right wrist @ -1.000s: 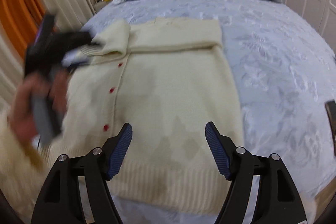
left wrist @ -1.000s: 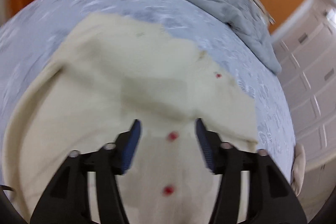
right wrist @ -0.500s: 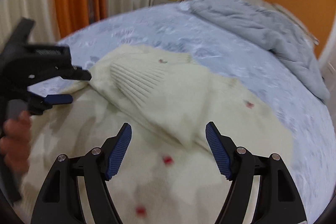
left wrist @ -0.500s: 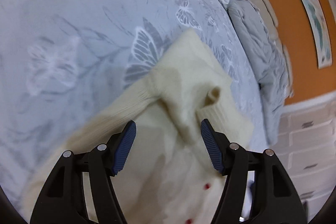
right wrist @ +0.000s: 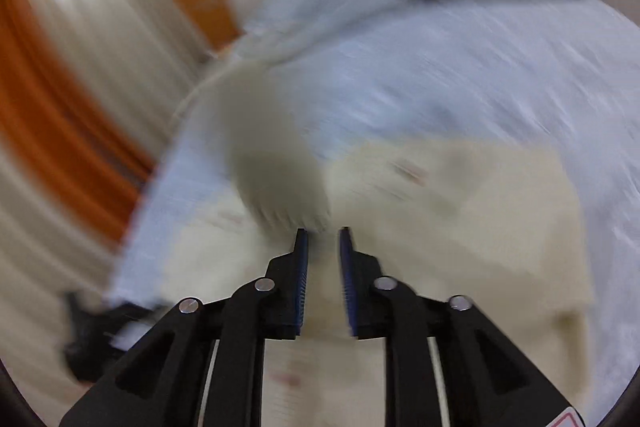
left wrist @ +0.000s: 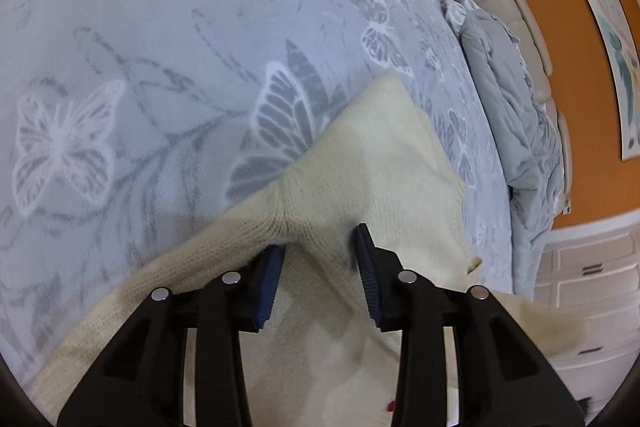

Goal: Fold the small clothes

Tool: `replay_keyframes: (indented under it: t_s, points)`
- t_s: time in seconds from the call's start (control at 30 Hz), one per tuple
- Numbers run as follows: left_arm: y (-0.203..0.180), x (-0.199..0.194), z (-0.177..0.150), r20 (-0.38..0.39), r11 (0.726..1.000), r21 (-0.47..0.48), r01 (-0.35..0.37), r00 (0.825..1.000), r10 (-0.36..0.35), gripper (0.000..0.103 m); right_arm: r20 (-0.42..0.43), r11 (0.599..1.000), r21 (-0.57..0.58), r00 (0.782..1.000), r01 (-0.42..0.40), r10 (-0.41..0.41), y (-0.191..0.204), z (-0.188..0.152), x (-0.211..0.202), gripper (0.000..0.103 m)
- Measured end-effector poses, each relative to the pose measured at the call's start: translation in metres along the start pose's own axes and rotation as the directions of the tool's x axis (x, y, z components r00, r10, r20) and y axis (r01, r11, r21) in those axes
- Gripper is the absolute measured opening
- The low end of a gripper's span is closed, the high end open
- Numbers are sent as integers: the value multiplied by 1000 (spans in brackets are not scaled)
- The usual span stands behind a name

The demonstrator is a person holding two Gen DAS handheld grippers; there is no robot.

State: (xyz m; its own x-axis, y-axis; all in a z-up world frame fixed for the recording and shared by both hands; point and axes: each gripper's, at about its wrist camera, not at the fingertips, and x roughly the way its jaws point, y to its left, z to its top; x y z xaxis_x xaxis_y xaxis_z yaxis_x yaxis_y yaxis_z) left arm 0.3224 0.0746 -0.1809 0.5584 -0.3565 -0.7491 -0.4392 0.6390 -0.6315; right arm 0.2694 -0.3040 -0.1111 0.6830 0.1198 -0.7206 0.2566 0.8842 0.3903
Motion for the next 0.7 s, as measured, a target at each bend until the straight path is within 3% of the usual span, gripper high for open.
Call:
replay_keyframes:
  t_s: [0.07,0.13,0.17,0.2,0.23,0.33,0.37,0.4,0.47,0.5,0.57,0.63,0.67,0.7]
  points:
    - [-2,-2,-3,2,1000,-11,15,1000,-15,44,-134,996,90,991,24,-12,-34,-16,20,21]
    - [-2,-3,-3,7,999,-37,34,999,-34,50,-110,986,164,993,-33,52,-49,-21,17,25]
    - [-2,-2,-2,7,998,-45,37,999,-37,51,-82,983,178,995,-46,61,-51,-20,14,42]
    - [-2,-1,-1,7,998,-51,33,999,-33,51,-60,982,187,997,-42,54,-53,-17,12,70]
    - [-2,-1,0,8,998,-61,32,999,-31,52,-41,980,195,998,-35,44,-54,-13,13,79]
    - [-5,1,3,9,997,-69,16,1000,-15,52,-42,962,272,998,-42,55,-63,4,29,80]
    - [-6,2,4,9,998,-64,3,1000,-3,48,-41,942,328,995,-68,86,-68,9,35,80]
    - [-8,3,5,9,998,-57,-17,1000,17,45,-29,935,346,995,-84,100,-71,11,35,61]
    - [-10,3,6,19,998,-33,-44,999,45,25,-31,940,330,994,-92,108,-66,21,38,10]
    - [-11,3,7,23,999,-15,-33,999,34,9,-15,938,327,992,-114,126,-63,26,33,10]
    - [-17,-12,11,75,1000,14,7,997,-8,9,83,944,279,984,-177,160,-51,34,4,9]
    - [-22,-29,17,128,997,56,59,990,-66,9,200,948,202,958,-247,207,-40,42,-38,9]
    - [-22,-33,19,134,995,68,78,987,-87,10,253,951,162,943,-264,218,-40,40,-55,8]
    - [-20,-30,21,130,993,86,83,987,-94,10,251,963,135,948,-235,196,-41,39,-54,8]
